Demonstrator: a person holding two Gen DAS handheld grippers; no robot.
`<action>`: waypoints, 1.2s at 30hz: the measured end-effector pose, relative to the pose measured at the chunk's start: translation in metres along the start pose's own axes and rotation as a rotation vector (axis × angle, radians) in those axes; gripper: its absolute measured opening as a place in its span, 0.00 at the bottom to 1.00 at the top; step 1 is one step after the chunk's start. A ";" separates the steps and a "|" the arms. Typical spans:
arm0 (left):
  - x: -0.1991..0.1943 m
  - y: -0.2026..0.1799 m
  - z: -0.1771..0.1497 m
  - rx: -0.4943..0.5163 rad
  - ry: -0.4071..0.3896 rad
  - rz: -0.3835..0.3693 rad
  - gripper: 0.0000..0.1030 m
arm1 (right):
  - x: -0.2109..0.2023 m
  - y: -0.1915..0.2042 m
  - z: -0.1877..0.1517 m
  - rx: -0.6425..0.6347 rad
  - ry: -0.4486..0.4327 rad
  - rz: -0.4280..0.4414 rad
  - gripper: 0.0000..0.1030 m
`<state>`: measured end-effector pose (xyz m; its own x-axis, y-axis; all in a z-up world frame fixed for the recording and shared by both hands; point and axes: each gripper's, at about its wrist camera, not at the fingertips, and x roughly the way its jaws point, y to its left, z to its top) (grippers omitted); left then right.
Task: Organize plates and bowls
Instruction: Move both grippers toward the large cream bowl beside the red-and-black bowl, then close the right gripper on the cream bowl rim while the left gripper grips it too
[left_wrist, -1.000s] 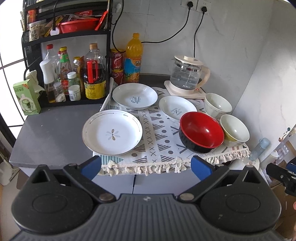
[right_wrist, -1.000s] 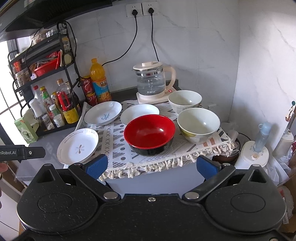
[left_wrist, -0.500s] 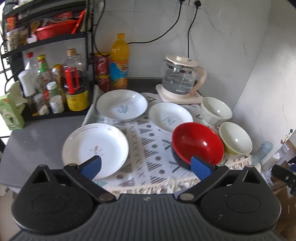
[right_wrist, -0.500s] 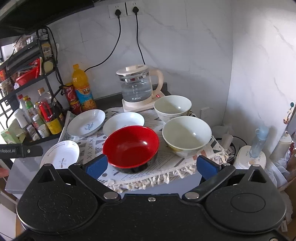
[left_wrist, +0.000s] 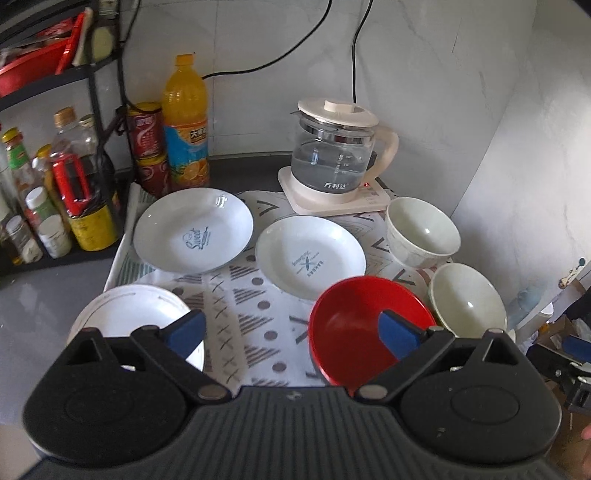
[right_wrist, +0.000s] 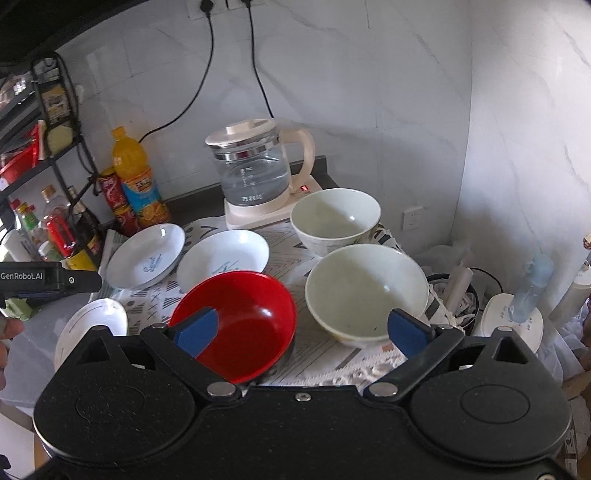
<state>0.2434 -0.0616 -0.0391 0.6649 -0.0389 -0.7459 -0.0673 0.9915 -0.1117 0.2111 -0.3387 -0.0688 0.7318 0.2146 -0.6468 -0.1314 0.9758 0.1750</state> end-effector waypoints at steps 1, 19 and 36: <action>0.007 -0.002 0.004 -0.004 0.009 0.000 0.97 | 0.005 -0.002 0.003 0.001 0.008 -0.001 0.91; 0.120 -0.066 0.056 0.076 0.144 -0.150 0.83 | 0.086 -0.063 0.020 0.101 0.146 -0.138 0.68; 0.228 -0.150 0.062 0.208 0.394 -0.316 0.59 | 0.150 -0.111 0.009 0.236 0.333 -0.204 0.53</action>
<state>0.4514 -0.2112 -0.1519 0.2977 -0.3427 -0.8910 0.2652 0.9263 -0.2677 0.3416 -0.4147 -0.1785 0.4669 0.0591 -0.8823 0.1772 0.9713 0.1589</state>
